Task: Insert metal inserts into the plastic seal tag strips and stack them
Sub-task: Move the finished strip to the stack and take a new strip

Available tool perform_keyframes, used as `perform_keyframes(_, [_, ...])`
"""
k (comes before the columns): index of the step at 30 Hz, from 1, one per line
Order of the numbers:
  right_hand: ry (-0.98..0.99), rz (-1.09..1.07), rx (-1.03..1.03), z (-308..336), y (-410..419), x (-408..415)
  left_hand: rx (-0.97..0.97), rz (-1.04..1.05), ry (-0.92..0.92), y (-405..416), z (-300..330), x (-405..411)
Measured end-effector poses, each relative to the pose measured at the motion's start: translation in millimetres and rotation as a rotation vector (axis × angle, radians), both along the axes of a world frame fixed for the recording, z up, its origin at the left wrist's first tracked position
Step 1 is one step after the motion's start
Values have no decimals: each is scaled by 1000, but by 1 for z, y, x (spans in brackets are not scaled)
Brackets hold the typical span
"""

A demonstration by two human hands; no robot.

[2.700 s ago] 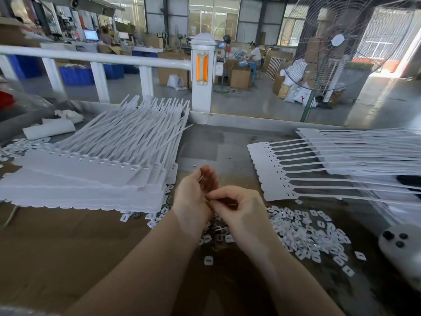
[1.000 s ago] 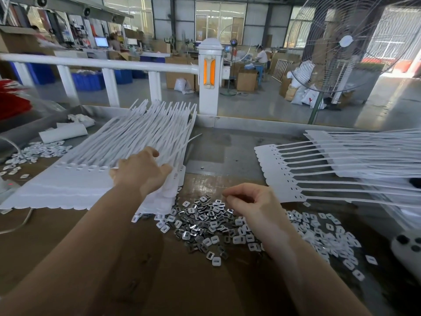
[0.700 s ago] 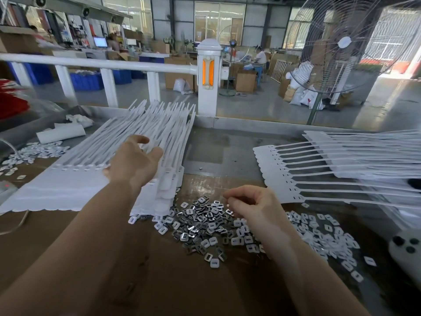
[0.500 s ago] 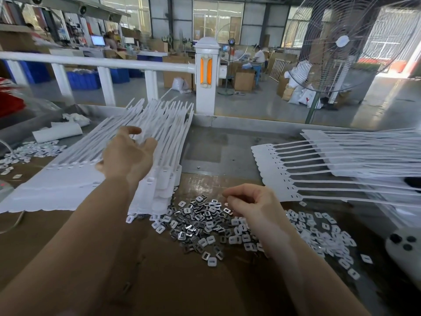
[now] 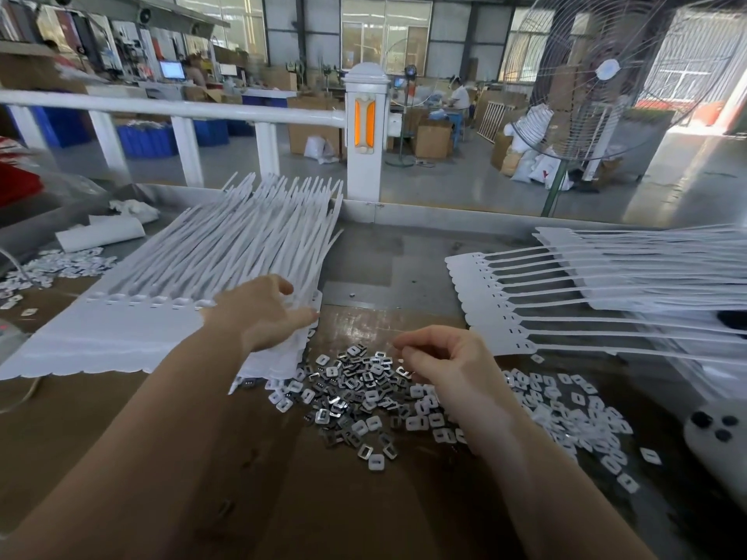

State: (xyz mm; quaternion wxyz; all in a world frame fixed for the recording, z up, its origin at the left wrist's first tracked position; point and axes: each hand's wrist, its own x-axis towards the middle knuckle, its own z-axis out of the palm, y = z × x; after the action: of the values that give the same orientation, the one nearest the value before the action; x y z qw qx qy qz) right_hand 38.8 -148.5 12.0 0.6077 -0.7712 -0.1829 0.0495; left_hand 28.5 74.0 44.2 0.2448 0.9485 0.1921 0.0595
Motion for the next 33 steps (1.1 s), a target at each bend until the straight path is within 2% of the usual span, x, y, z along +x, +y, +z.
perform_keyframes(5, [-3, 2, -13, -1, 1, 0, -115, -167, 155, 11, 18, -9])
perform_keyframes(15, [2, 0, -6, -5, -1, 1, 72, -339, 352, 32, 26, -14])
perform_keyframes(18, [-3, 1, -11, -5, 0, 1, 142, -352, 339, 34, 24, -16])
perform_keyframes(25, [-9, 0, -17, -6, -1, 1, 121, -385, 307, 39, 31, -18])
perform_keyframes(27, [-8, 0, -13, -7, -1, 1, 82, -370, 241, 37, 28, -17])
perform_keyframes(30, [-3, 0, -8, -7, -2, 1, -61, -308, -20, 33, 21, -15])
perform_keyframes(33, [-4, -11, -10, -8, -2, 1, 58, -247, -239, 32, 14, -11])
